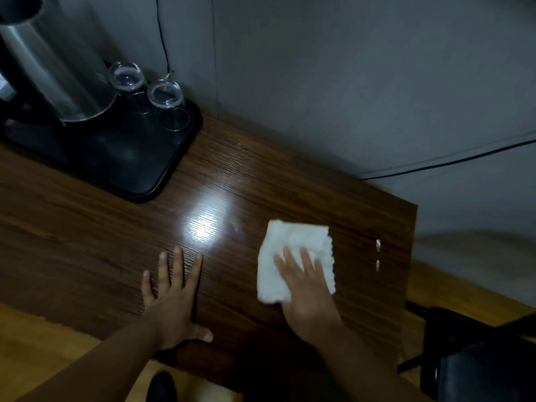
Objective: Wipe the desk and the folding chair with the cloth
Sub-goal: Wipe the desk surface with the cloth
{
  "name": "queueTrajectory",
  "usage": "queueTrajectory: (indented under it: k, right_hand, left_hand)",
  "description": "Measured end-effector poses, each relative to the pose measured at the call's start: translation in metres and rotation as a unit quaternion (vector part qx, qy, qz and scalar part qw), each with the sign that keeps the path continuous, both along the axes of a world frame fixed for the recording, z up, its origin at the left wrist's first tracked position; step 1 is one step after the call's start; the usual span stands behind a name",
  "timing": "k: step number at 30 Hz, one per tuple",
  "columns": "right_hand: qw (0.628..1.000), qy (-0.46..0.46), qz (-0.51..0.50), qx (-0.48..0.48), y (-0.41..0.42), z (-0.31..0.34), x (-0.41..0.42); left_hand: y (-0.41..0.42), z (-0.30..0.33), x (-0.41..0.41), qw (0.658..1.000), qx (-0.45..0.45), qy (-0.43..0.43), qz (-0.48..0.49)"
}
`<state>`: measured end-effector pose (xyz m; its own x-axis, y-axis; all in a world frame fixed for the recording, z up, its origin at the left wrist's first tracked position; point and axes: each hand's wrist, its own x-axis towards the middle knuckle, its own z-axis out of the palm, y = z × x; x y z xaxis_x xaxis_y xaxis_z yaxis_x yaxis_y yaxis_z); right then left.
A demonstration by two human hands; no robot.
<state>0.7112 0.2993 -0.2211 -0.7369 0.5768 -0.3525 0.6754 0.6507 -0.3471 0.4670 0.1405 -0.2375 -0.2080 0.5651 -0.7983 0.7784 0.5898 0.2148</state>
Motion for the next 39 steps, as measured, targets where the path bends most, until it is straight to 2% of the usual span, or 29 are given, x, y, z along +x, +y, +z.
queueTrajectory:
  k: [2,5,8,10,12,15,17,18,21,22,24,26,28,29,31,34,37,39]
  right_hand:
    - [1.0,-0.003,0.022,-0.008,-0.017,0.002,0.045]
    - [0.998,-0.016,-0.047,-0.027,-0.001,0.006,0.069]
    - [0.984,-0.016,-0.178,-0.004,0.038,0.0,0.02]
    - [0.978,-0.01,-0.207,0.004,0.055,-0.002,-0.024]
    - [0.991,-0.019,-0.135,0.019,0.046,-0.004,-0.042]
    - [0.999,0.005,0.017,0.027,-0.005,-0.004,-0.01]
    - [0.997,-0.034,0.051,0.039,-0.033,-0.006,0.041]
    - [0.996,-0.064,0.037,0.053,-0.041,-0.005,0.069]
    - [0.987,-0.105,-0.083,0.091,-0.039,-0.002,0.134]
    - [0.983,-0.103,-0.13,0.078,-0.031,-0.002,0.144]
    - [0.966,-0.041,-0.252,0.038,-0.001,-0.007,0.145]
    - [0.922,0.032,-0.387,0.008,0.046,-0.01,0.122]
    - [0.888,0.068,-0.454,0.019,0.091,-0.017,0.089]
    - [0.887,0.068,-0.456,0.023,0.108,-0.02,0.073]
    - [0.916,0.044,-0.398,0.035,0.114,-0.023,0.052]
    - [0.972,0.062,-0.221,0.044,0.058,-0.019,0.052]
    - [0.993,0.085,-0.085,-0.004,0.0,-0.006,0.096]
    - [0.995,0.082,-0.054,-0.017,0.006,-0.002,0.126]
  left_hand:
    - [0.002,0.002,0.0,1.0,-0.007,-0.007,-0.002]
    - [0.003,0.005,0.001,1.0,-0.017,-0.012,-0.002]
    - [0.005,0.009,0.0,1.0,-0.023,-0.02,-0.006]
    - [0.004,0.009,-0.001,1.0,-0.02,-0.022,-0.009]
    - [0.005,0.01,-0.001,0.999,-0.021,-0.024,-0.007]
    - [0.003,0.007,0.0,1.0,-0.014,-0.026,-0.005]
    - [0.003,0.004,0.0,1.0,-0.016,-0.022,-0.001]
    - [0.003,0.002,0.0,1.0,-0.017,-0.015,0.003]
    - [0.001,-0.005,0.001,1.0,-0.024,0.007,0.008]
    - [0.001,-0.007,0.0,1.0,-0.023,0.009,0.01]
    - [0.001,-0.009,0.0,1.0,-0.021,0.014,0.012]
    - [0.001,-0.01,-0.001,0.999,-0.022,0.019,0.015]
    - [0.001,-0.009,0.0,0.999,-0.025,0.022,0.017]
    - [0.001,-0.008,0.0,0.999,-0.027,0.023,0.017]
    - [0.003,-0.005,0.0,0.999,-0.03,0.021,0.017]
    - [0.006,0.002,0.003,0.999,-0.04,0.012,0.018]
    - [0.01,0.01,0.007,0.998,-0.063,0.01,0.028]
    - [0.012,0.014,0.009,0.997,-0.067,0.006,0.03]
